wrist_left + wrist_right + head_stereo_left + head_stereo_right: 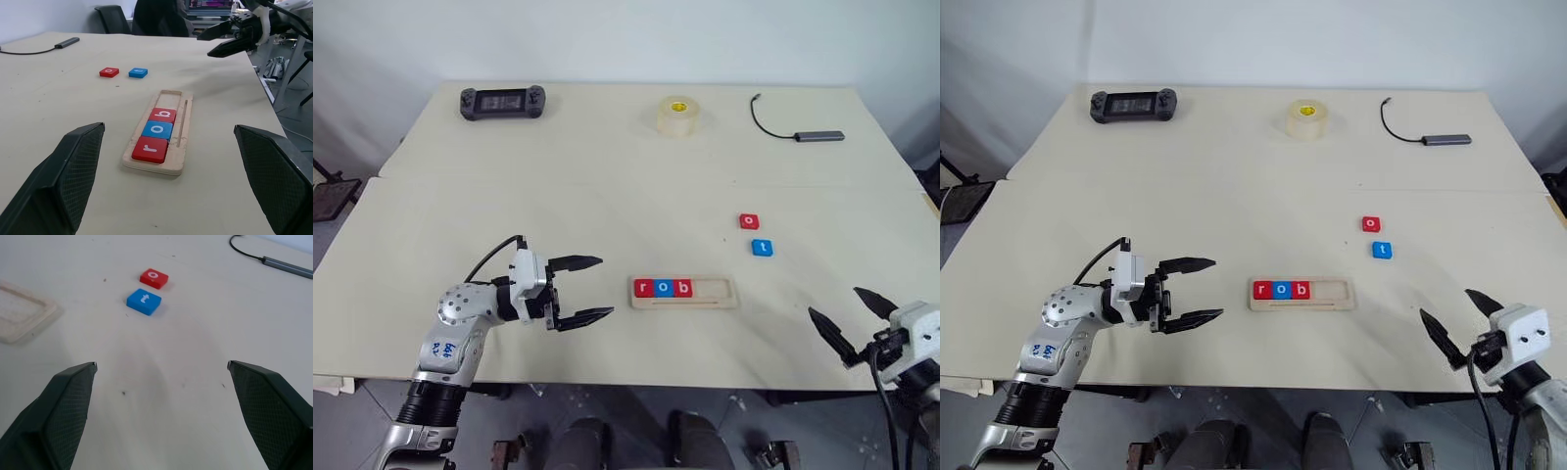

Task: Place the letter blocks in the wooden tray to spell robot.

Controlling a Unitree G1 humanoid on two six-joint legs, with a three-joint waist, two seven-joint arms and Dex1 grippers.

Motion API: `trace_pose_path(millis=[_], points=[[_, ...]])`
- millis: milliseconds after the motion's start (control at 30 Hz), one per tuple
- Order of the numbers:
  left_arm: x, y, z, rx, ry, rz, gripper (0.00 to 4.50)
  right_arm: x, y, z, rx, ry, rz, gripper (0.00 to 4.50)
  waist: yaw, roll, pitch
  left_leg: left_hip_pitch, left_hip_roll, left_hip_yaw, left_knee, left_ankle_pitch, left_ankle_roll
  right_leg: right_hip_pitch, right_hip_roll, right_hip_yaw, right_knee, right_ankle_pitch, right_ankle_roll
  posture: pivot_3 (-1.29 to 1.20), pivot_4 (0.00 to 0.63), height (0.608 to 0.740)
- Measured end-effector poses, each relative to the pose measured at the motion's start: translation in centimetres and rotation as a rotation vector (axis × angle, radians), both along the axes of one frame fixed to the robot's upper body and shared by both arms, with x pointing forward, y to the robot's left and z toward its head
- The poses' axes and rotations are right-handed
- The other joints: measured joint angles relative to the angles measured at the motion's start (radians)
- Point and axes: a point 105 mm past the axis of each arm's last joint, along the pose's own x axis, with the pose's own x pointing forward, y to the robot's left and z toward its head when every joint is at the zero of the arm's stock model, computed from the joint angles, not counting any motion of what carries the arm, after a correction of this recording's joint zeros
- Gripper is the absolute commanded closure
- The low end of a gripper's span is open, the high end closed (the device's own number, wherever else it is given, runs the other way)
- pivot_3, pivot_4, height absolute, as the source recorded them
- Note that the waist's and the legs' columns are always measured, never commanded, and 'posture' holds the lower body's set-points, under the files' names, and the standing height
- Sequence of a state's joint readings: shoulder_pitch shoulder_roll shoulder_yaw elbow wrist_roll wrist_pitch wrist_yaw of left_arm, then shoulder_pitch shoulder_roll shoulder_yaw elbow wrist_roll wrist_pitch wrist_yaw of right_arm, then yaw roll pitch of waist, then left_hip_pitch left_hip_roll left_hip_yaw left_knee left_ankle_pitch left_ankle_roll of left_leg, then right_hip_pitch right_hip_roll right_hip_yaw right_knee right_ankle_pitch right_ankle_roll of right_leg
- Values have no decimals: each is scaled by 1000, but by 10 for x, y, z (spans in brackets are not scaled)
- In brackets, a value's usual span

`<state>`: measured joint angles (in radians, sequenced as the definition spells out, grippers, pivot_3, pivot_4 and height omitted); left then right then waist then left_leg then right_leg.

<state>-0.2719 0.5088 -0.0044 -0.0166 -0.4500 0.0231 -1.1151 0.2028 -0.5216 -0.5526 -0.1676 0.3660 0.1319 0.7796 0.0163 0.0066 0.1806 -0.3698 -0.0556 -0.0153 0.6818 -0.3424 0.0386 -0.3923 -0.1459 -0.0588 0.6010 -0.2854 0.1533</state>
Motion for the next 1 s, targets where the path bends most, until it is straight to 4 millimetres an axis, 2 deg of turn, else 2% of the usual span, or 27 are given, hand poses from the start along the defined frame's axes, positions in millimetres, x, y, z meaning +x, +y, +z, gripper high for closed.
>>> trace_pose_path(millis=[67,200,333,567,700,1000], points=[[0,-1,1,0,-2,-2,0,16,4,8,-13,39,22,20,-2,0,0,0,0,0,0,0,0,-1,0,1,0,0,0,0,150,740],[3,-1,4,-8,-12,15,0,50,10,37,-45,117,49,20,0,1,1,-1,0,-1,0,0,0,-1,-1,-1,0,-1,-2,0,150,740],[7,-1,4,-29,-10,45,0,82,27,62,3,252,84,20,-1,2,1,-2,1,-2,0,0,0,-2,-1,-3,-1,-1,-2,0,150,740],[5,-3,1,-34,-2,51,0,118,50,70,39,394,57,20,6,2,1,-5,-1,-3,0,0,0,-3,-2,-4,0,-1,-2,0,150,740],[5,-3,1,-37,-7,53,0,127,50,76,34,395,18,20,9,2,1,-7,-1,-4,0,0,0,-3,-2,-6,-1,-1,-2,0,150,740],[6,-4,2,-42,-18,58,0,123,43,54,-6,491,-25,20,5,2,1,-7,-1,-3,0,0,0,-3,-2,-6,-1,-1,-2,0,150,740]])
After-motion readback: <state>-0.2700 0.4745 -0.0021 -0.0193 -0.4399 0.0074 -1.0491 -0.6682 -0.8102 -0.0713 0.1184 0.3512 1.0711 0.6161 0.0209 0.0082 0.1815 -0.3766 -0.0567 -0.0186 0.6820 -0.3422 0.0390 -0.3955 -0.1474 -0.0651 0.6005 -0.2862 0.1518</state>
